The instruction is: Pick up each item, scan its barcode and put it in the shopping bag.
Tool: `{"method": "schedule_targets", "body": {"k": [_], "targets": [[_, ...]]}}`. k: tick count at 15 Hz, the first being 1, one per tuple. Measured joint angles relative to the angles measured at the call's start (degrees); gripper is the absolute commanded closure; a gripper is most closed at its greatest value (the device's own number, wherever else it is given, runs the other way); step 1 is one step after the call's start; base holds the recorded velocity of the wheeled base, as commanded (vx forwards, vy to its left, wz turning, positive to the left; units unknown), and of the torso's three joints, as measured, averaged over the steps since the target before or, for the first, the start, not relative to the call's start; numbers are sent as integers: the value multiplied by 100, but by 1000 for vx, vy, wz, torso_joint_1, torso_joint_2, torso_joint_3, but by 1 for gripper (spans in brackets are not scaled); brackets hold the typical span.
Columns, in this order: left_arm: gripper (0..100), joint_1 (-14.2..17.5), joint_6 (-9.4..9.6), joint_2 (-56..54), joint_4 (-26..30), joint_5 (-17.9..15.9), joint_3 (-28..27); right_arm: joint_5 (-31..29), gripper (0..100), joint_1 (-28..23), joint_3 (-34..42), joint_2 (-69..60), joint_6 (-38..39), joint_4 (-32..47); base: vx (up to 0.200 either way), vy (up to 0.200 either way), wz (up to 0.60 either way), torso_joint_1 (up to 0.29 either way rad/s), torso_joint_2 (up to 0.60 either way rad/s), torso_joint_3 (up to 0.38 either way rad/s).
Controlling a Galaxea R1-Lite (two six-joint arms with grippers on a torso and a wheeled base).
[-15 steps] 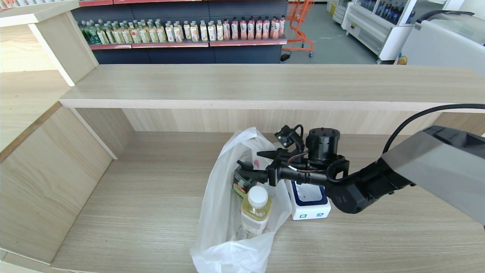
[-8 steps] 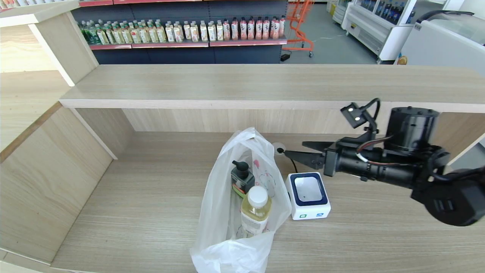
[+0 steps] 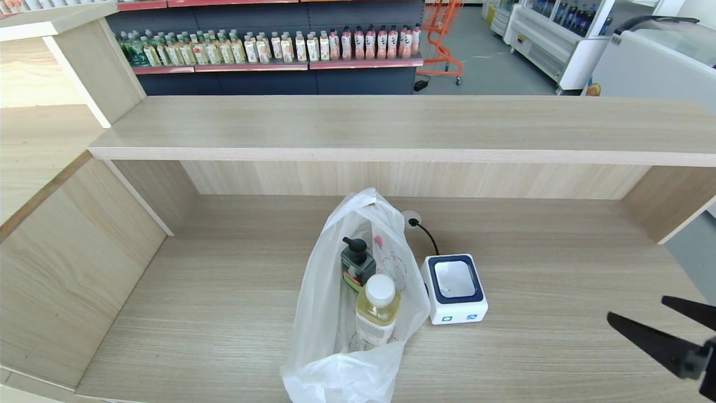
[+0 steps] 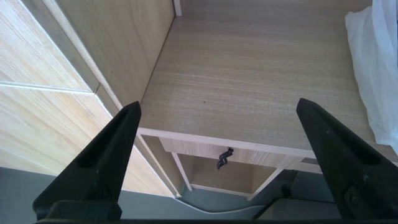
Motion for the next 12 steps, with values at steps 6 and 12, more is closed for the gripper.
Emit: {"method": "schedule_targets", "body": {"k": [6, 12], "targets": [[0, -2, -2, 0, 0, 2, 0, -550, 0, -819, 1520, -3655, -366, 1363, 0, 0, 0, 0, 0, 0], [0, -2, -2, 0, 0, 0, 0, -612, 0, -1073, 1736, -4768, -579, 1615, 0, 0, 0, 0, 0, 0]]}}
